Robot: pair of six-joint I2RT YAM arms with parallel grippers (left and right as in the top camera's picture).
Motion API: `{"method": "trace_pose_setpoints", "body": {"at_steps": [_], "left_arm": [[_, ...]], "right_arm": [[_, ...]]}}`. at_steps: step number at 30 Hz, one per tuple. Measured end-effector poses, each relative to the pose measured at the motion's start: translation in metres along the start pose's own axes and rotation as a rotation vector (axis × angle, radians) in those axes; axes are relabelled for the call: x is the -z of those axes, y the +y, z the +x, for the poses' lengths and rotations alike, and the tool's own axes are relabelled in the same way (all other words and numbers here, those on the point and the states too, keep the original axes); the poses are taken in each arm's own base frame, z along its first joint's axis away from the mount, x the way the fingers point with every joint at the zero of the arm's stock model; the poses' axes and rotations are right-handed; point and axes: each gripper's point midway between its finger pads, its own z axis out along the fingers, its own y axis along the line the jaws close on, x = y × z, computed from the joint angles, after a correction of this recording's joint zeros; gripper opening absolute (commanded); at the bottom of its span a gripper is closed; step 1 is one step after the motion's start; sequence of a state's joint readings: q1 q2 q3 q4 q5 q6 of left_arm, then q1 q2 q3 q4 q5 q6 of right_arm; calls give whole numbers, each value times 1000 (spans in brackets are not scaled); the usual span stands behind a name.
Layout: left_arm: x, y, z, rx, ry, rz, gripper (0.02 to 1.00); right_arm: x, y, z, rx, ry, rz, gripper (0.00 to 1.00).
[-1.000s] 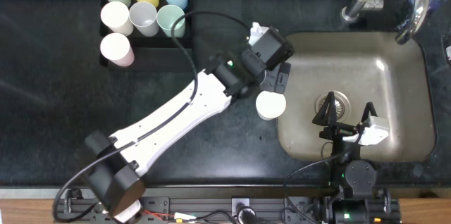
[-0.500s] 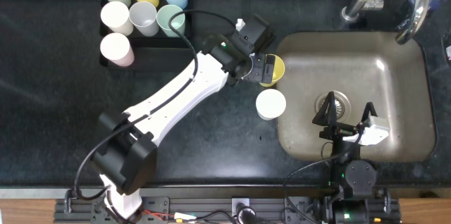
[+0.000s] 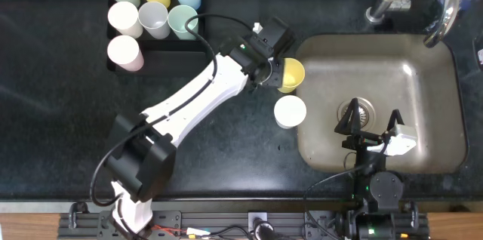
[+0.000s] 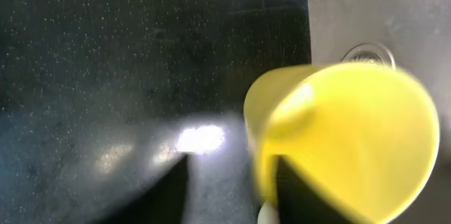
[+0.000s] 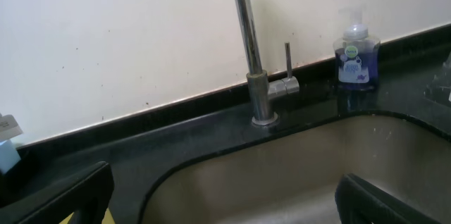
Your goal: Store Cups
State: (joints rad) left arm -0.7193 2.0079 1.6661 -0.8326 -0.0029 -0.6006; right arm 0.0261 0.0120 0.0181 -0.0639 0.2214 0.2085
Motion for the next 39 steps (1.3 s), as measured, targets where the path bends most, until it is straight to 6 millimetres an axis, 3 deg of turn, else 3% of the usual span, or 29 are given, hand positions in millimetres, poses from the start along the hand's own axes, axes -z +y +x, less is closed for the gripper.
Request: {"method": "trace_pose_setpoints", "body": {"at_steps": [9,14,16,18,23,26,29,33,39], "left_arm": [[0,-6,-6,2,-17,33,36],[5,9,-10,33,-10,15,38],[20,27,-15,70,-14,-3,36],[51,55,-24,139,-32,-25,36],[153,164,-34,457,-131,-98,36],[186,219,-31,621,-173,-139,36],[189,247,-23,707,-153,-171,36],[173,267,-15,771,-114,-201,36],[163,285,-31,801,-166,-223,36]], "right_arm": [[0,0,0,0,-1,-1,998],[0,0,0,0,0,0,998],[0,0,0,0,-1,-1,996],[0,0,0,0,-1,0,996],[0,0,0,0,0,0,998],[0,0,0,0,0,0,998],[0,0,0,0,0,0,998],[0,0,0,0,-1,-1,998],[0,0,0,0,0,0,998]]}}
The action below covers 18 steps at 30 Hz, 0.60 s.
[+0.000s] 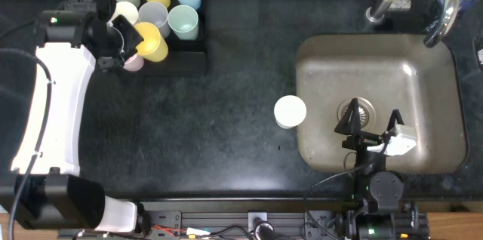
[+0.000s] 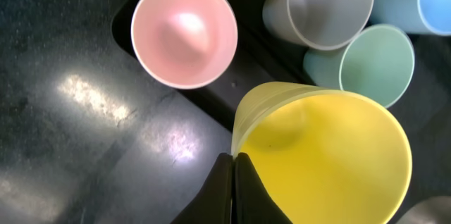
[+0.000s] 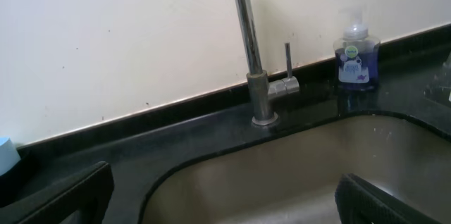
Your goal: Store Cups
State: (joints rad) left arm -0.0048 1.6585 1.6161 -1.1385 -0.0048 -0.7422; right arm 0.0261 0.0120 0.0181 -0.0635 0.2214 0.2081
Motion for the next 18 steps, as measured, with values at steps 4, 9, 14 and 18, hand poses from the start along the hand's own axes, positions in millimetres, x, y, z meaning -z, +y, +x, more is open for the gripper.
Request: {"method": "trace_pose_setpoints", "body": {"at_steps": [4,9,14,18], "left_arm": [[-6,2,-2,12,-3,-20,36],[-26,5,0,18,32,-61,36],[-42,7,2,25,56,-88,36],[-51,5,-1,33,53,-91,36]], "right_arm": [[0,0,0,0,0,0,998],[0,0,0,0,0,0,1000],[0,0,0,0,0,0,996],[0,0,0,0,0,0,996]]}}
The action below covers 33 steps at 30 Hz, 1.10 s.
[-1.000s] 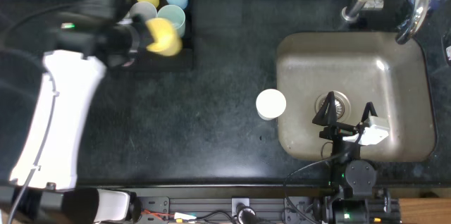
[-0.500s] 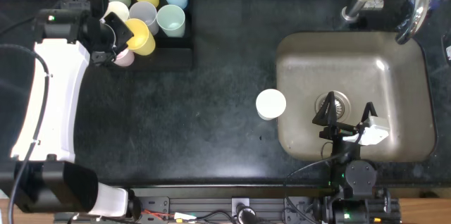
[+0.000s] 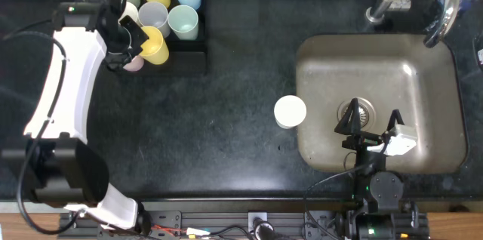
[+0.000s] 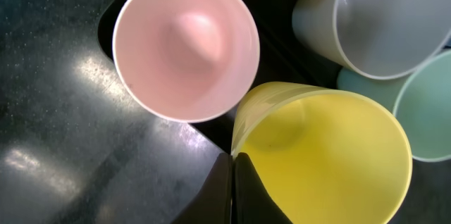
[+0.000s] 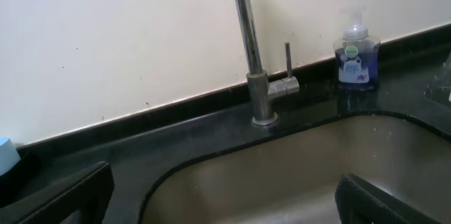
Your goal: Store Cups
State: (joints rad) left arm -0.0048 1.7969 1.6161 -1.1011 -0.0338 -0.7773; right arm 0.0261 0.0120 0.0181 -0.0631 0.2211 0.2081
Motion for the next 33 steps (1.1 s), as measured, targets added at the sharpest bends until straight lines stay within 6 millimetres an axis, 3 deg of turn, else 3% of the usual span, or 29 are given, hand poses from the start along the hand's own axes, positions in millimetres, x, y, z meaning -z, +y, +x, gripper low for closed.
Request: {"method": "trace_pose_setpoints", "body": {"at_steps": [23,25,27,29,31,33], "left_arm": [[-44,-2,-2,0,36,-50,38],[-44,-1,-2,0,35,-52,148],[-44,-2,-3,-1,31,-51,397],[-45,-3,-4,1,25,-47,474],[-45,-3,-4,0,24,-47,658],[-45,-3,-5,0,21,-48,774]], "right_arm": [[0,0,0,0,0,0,998],[0,0,0,0,0,0,998],[0,0,0,0,0,0,996],[0,0,0,0,1,0,998],[0,0,0,0,0,0,998],[0,0,0,0,0,0,996]]}}
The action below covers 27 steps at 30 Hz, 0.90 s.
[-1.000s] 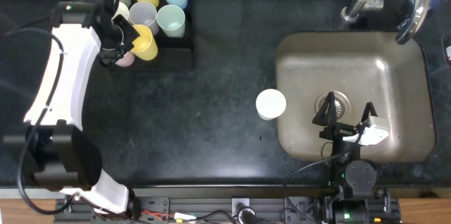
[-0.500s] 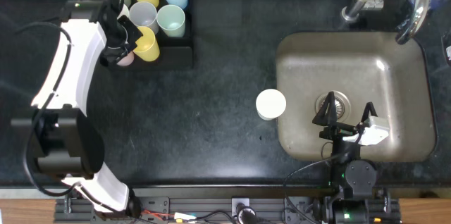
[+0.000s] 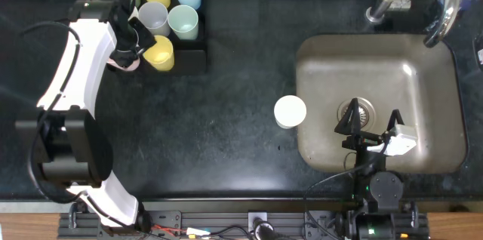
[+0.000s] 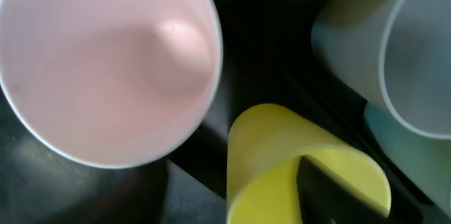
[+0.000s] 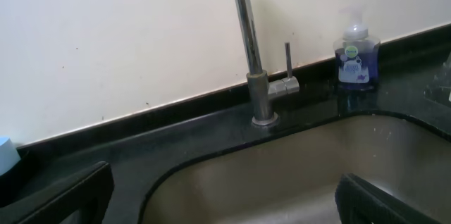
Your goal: Store Cups
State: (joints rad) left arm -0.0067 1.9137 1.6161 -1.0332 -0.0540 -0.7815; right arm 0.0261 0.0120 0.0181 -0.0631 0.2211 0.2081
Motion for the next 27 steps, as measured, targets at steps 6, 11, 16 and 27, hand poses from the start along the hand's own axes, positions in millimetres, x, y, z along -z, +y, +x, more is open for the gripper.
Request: {"method": "trace_pose_setpoints", "body": {"at_steps": [6,11,16,27], "left_arm": [[0,0,-1,4,-3,-1,855],[0,0,-1,4,-3,-1,860],[0,0,0,3,-3,-1,860],[6,-3,0,-2,-13,12,869]], "right_arm": [[0,0,0,0,0,0,998],[0,0,0,0,0,0,996],[0,0,0,0,0,0,998],[0,0,0,0,0,0,998]]}}
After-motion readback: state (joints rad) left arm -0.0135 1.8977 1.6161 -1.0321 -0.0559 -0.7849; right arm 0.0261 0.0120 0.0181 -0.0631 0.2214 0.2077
